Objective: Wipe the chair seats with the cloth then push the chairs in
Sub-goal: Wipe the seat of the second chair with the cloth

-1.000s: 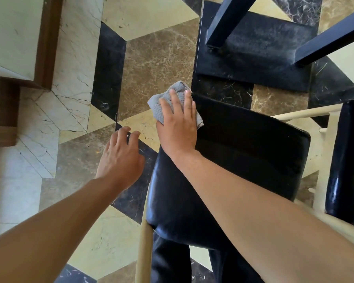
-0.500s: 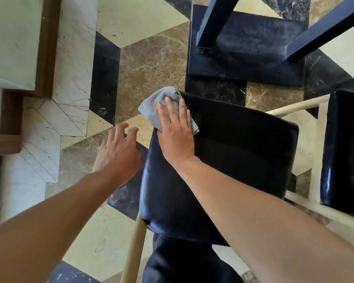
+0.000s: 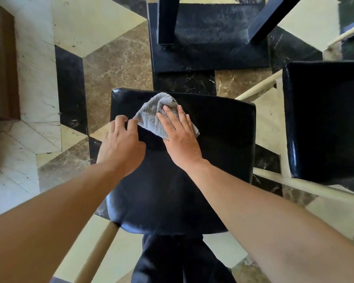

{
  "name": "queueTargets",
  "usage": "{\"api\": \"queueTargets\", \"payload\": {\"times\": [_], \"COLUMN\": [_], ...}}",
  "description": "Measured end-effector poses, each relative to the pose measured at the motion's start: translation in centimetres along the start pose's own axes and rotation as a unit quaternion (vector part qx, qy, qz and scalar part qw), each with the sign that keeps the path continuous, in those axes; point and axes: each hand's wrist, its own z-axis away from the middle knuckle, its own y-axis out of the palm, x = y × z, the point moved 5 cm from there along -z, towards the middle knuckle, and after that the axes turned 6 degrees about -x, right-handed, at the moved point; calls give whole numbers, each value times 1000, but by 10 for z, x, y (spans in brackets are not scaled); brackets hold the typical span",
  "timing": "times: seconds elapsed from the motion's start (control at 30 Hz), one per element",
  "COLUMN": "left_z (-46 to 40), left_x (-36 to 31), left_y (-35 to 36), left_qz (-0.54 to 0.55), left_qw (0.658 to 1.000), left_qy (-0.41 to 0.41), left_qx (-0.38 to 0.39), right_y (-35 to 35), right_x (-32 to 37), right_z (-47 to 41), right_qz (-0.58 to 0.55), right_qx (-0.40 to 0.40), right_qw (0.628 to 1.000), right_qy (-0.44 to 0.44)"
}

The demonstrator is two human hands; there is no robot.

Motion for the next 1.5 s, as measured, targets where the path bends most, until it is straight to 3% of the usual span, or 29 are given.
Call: {"api": "queueTargets", "payload": {"times": [0.47,1.03,1.17,1.27,1.5], "left_z": [28,51,58,68,83], "left_x": [-74,-103,-99,-99,-91], "left_y": [40,55,59,61,49], "left_qz": [-42,-52,-50,-48,-42], "left_qw": [998,998,998,998,998], "left_qy": [11,10,1,-5,-21], "left_qx": [43,44,41,45,31], "right_y": [-48,-69,-71,-70,-64], "right_x": [-122,-178,-190,-197,-202], "right_z": [65,91,98,104,125], "right_qz": [-5,-70,-117,-150,-204], "right_qx": [-60,-130,-182,-174,-184], "right_qw": [993,968,926,884,802], "right_qy": [98,203,310,408,530]}}
